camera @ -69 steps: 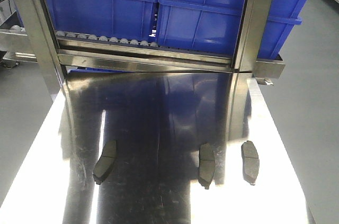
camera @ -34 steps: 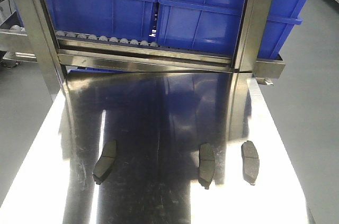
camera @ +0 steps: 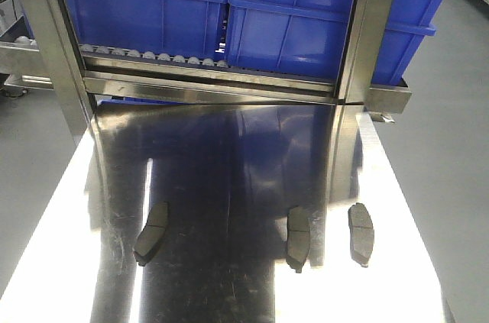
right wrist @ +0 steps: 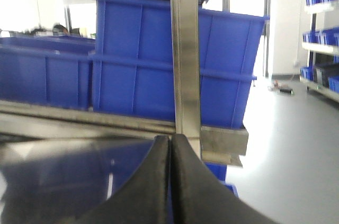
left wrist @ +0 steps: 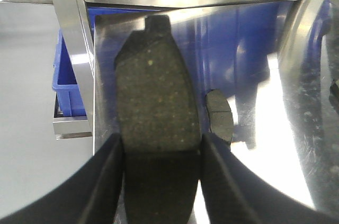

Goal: Move and align brake pads A on conveyor
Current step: 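Lift the brake pad with the left gripper and raise it, then move the right gripper down over the brake pad nearest it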

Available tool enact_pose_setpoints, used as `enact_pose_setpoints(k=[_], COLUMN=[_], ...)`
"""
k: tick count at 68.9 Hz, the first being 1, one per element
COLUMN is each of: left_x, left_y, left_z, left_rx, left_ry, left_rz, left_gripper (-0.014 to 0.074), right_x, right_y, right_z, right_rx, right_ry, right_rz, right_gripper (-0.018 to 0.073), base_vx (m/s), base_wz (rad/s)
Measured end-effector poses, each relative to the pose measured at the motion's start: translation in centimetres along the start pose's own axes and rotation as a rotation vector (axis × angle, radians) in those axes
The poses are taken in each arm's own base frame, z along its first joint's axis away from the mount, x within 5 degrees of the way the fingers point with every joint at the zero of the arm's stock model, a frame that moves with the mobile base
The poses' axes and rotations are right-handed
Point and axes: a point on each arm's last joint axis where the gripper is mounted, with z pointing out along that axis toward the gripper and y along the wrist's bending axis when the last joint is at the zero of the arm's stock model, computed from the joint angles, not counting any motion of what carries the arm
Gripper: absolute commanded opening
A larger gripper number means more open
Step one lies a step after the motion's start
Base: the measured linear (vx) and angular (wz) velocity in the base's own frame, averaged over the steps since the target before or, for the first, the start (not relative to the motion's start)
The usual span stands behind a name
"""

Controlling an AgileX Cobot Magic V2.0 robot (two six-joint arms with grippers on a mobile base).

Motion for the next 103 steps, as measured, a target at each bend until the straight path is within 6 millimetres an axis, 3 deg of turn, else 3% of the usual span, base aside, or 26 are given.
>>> enact_pose_setpoints(k=[9,18,25,38,58,77,103], left_x=[0.0,0.0,0.0,0.0,0.0,0.0,0.0], left_y=[0.0,0.0,0.0,0.0,0.0,0.0,0.0], left_z=[0.0,0.0,0.0,0.0,0.0,0.0,0.0], left_rx=[0.000,0.000,0.000,0.000,0.000,0.000,0.000], left_ry=[0.000,0.000,0.000,0.000,0.000,0.000,0.000], left_rz=[0.000,-0.001,-0.001,-0.001,-0.001,-0.001,0.000], left_gripper=[-0.0006,-0.0006,-0.0006,-0.0006,-0.0006,-0.0006,-0.0006], right_x=[-0.9,-4.3,-6.3,-7.8,-6.4,-3.8,-3.0], right_y=[0.0,0.1,0.1,0.1,0.1,0.5,0.7], right_z=[0.0,-0.1,0.7,3.5,8.0,9.9,10.4], right_rx=[0.000,0.002,0.008,0.022,0.040,0.037,0.033], right_ry=[-0.018,-0.028,0.060,0.337,0.764,1.059,1.115], right_rz=[0.010,0.009,0.010,0.010,0.015,0.097,0.138], right_gripper=[-0.0012,-0.0012,-0.0012,-0.0012,-0.0012,-0.0012,-0.0012], base_vx=[0.00,0.00,0.00,0.00,0.00,0.00,0.00], base_wz=[0.00,0.00,0.00,0.00,0.00,0.00,0.00])
